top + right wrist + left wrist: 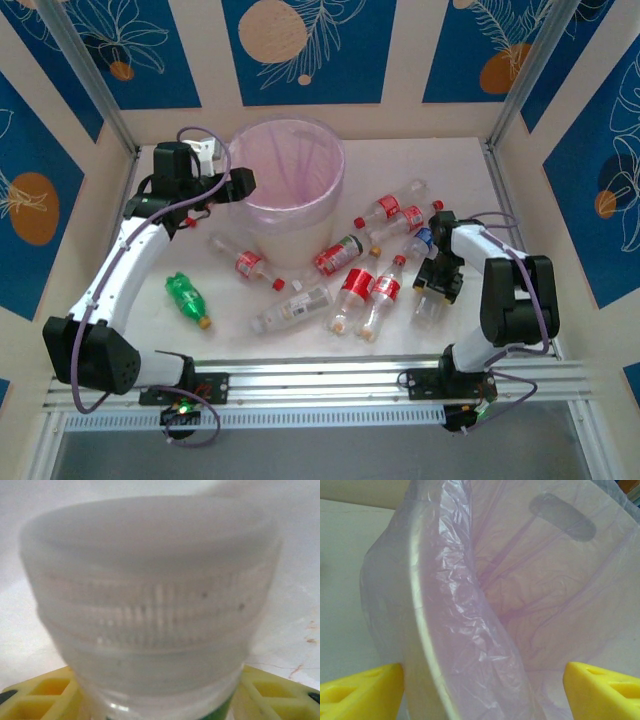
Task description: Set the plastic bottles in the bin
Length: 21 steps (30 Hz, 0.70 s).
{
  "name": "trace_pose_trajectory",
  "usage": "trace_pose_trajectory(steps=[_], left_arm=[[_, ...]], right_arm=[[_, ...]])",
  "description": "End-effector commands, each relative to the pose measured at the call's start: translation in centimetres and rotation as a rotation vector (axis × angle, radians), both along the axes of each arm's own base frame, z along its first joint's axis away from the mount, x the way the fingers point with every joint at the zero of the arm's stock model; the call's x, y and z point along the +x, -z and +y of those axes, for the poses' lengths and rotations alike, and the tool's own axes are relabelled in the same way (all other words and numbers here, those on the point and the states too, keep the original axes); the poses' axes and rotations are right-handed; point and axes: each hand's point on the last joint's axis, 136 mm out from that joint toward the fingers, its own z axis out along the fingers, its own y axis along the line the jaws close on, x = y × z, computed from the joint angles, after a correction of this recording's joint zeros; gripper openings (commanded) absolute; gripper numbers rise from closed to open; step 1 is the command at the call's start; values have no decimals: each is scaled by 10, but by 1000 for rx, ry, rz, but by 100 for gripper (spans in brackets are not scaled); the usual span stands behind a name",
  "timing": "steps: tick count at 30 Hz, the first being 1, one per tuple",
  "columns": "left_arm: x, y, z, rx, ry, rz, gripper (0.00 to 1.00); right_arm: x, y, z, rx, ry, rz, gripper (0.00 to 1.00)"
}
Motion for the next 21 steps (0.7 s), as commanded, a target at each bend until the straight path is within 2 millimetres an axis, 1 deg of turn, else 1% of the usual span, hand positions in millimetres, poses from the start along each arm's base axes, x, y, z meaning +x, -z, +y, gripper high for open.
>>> trace_pose_trajectory(steps=[1,3,5,8,11,13,16,19,21], left_arm=[[-1,-3,-2,11,6,-15,83],[1,-1,-5,5,15,-2,83],[3,3,-7,3,26,12,83],[4,9,-9,-4,38,11,83],[2,15,-11,-17,44,13,83],[0,17,-12,-20,50,14,83],[-1,21,-12,-20,51,18,83],[-2,18,-11,-18,51,6,84],[-3,17,-10,-14,49,-5,84]], right_arm=[[0,-24,-1,-19,-2,-38,50],[-2,-42,-2,-34,-7,-66,48],[-5,-65,-4,-38,-2,-120,48],[-3,-109,2,8,6,-259,44],[8,-167,21,118,-18,-460,40],[18,-207,37,199,-41,-572,37],[32,-258,57,250,-91,-703,35],[51,-317,87,313,-189,-846,34],[62,-348,111,346,-268,-924,34]])
